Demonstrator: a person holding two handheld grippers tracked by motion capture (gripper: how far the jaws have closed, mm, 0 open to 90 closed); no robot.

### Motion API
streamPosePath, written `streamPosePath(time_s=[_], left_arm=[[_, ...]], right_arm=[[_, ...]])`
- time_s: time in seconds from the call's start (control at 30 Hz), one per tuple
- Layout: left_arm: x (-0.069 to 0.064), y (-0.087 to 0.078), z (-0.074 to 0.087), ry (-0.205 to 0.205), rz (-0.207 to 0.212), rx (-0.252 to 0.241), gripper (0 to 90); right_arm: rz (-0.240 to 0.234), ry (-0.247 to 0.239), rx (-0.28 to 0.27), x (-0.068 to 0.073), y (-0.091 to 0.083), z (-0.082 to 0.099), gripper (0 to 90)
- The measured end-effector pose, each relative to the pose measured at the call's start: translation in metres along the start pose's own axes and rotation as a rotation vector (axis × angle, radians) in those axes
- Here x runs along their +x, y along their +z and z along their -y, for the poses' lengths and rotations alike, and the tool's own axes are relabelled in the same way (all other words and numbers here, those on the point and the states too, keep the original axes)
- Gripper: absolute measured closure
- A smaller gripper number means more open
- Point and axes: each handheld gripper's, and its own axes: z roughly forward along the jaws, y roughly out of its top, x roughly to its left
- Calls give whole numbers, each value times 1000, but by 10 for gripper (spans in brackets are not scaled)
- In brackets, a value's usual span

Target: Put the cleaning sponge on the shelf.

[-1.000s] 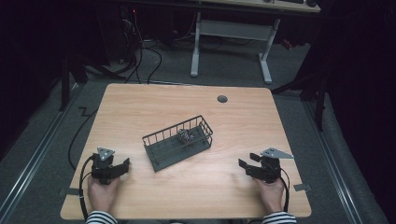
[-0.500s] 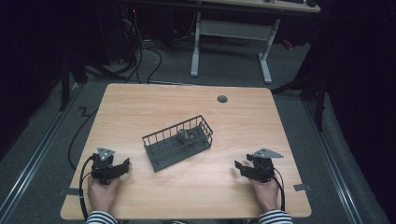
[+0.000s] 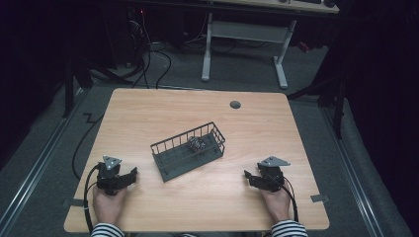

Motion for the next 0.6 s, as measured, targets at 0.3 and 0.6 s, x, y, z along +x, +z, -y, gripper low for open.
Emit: streamPosePath(time_s=[0.3,0.6], left_arm=[[0,0,0,1,-3,0,258],[-1,0,0,1,-3,0,257]], right_arm=[[9,-7,3,1,1,-1,329],[10,-8,3,1,1,-1,328]])
